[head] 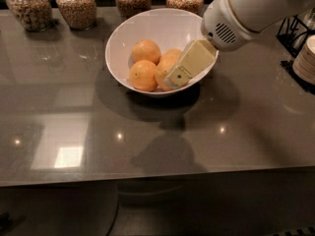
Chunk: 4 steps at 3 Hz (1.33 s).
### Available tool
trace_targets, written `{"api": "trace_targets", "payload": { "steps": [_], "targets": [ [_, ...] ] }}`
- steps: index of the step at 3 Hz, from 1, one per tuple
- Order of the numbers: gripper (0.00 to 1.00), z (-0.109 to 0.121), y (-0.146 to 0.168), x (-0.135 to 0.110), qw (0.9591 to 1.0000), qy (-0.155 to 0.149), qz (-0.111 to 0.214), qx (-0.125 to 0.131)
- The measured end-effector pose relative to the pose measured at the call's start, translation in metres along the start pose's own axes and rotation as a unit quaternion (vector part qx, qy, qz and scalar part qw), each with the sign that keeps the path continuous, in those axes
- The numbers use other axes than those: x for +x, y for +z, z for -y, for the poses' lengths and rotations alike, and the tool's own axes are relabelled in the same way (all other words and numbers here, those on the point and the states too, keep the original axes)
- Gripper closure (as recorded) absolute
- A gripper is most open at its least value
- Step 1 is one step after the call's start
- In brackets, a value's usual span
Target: Pick orange from white bowl
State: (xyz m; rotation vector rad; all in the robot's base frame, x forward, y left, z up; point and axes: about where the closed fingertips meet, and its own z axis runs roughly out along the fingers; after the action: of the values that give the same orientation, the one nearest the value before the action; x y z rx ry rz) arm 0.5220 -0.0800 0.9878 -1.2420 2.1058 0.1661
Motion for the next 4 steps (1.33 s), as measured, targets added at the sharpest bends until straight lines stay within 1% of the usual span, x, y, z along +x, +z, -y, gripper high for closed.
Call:
{"api": "trace_targets", "payload": {
  "steps": [1,2,3,4],
  "targets": [
    [0.0,0.011,0.013,-0.012,0.9974,0.056,0.039,0.023],
    [0.12,0.016,0.028,-0.016,0.9929,0.102,0.055,0.024],
    [0.2,0.017,0.043,-0.018,0.9895,0.131,0.06,0.013],
    [0.22,0.015,0.056,-0.017,0.9866,0.153,0.058,0.002]
  ]
}}
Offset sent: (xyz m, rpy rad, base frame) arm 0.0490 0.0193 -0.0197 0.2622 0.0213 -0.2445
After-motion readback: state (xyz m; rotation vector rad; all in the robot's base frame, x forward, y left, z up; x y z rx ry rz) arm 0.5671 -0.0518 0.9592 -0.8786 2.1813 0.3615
